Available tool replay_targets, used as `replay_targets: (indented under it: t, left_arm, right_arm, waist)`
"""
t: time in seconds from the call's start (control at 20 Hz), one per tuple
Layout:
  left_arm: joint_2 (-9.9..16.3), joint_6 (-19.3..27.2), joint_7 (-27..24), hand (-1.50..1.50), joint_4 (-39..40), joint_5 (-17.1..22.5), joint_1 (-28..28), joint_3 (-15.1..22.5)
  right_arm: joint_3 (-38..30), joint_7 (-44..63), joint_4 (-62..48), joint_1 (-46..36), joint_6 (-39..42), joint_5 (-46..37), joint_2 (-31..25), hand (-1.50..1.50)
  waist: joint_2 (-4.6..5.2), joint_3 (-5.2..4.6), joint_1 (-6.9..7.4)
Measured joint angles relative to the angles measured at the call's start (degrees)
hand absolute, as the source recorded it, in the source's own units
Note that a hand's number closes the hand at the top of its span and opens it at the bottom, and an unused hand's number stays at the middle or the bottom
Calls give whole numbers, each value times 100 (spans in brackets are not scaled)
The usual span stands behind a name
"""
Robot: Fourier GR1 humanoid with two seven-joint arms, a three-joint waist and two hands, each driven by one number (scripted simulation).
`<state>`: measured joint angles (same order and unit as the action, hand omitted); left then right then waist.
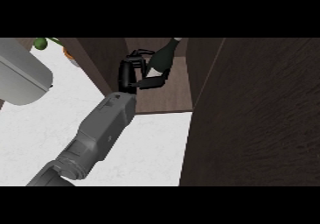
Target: Pick up the wine, place it into the cabinet and close the cabinet
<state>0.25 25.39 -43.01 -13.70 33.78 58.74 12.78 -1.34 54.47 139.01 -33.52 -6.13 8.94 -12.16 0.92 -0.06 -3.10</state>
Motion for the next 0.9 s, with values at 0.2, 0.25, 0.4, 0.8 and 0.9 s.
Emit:
replay_targets:
  t: [0.2, 0.25, 0.4, 0.8, 0.9]
  left_arm:
    - [19, 250, 18, 150, 352, -96, 318, -63]
    - [21, 361, -5, 150, 441, -137, 365, -58]
    - [48, 589, 14, 150, 662, -236, 471, -33]
    - [120, 718, 191, 150, 1050, -350, 664, -57]
    - [128, 780, 228, 150, 1117, -373, 682, -56]
  right_arm:
    - [-16, -11, 11, 8, 27, 23, -3, -150]
    - [49, -9, 6, 0, 14, 7, 26, -150]
    - [-4, 9, -27, -98, 23, 25, 1, -150]
    - [117, -16, -61, -182, 25, 21, 58, -150]
    - [103, -43, -79, -196, 31, 23, 64, -150]
  waist:
    - [10, 1, -35]
    - [15, 1, -44]
    - [22, 1, -60]
    - [73, -1, -172]
    - [86, 1, -192]
